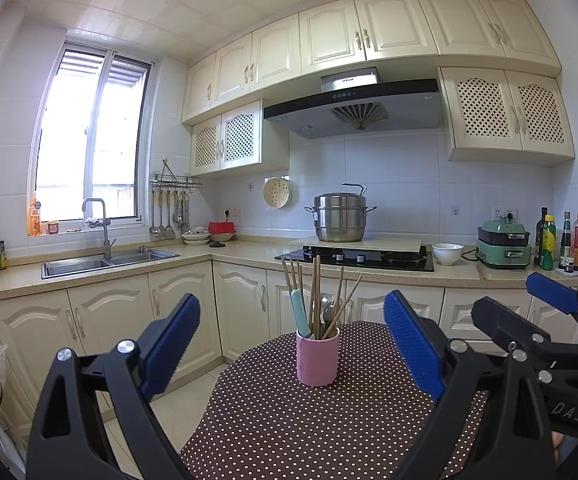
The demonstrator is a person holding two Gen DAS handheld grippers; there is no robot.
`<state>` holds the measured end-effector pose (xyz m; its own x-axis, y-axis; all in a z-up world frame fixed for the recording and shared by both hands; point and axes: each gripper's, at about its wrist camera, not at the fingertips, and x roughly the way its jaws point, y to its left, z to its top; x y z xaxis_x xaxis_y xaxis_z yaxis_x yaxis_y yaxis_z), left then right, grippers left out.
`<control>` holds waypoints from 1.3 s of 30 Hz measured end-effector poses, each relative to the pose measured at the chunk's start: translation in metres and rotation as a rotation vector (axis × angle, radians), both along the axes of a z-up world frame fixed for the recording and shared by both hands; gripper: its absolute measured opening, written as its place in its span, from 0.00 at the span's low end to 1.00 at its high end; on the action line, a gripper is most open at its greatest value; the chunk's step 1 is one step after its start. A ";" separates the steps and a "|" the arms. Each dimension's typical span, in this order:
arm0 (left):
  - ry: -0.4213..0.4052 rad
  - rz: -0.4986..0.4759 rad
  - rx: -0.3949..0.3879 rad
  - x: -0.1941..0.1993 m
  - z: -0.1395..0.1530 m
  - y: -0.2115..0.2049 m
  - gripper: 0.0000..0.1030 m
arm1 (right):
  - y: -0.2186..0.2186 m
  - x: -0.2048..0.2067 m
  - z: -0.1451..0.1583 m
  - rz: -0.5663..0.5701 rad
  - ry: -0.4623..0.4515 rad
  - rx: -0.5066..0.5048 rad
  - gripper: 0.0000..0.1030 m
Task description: Organize utensils
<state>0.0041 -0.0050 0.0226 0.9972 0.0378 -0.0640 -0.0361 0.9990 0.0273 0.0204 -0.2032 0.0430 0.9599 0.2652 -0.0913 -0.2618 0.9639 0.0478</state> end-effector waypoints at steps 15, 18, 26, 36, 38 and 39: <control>-0.001 0.002 0.002 -0.002 -0.001 0.001 0.89 | 0.000 0.000 0.001 0.003 0.005 0.004 0.88; -0.001 0.001 0.002 -0.002 -0.001 0.002 0.89 | 0.000 0.000 0.001 0.002 0.004 0.004 0.88; -0.001 0.001 0.003 -0.002 -0.001 0.002 0.89 | 0.001 0.001 0.001 0.006 0.008 0.007 0.88; -0.003 0.002 0.005 -0.001 0.001 0.004 0.89 | 0.001 0.004 0.002 0.005 0.009 0.011 0.88; -0.003 0.004 0.005 -0.001 0.002 0.005 0.89 | 0.001 0.004 0.002 0.004 0.008 0.011 0.88; -0.003 0.003 0.005 -0.001 0.002 0.006 0.89 | 0.002 0.004 0.002 0.004 0.008 0.012 0.88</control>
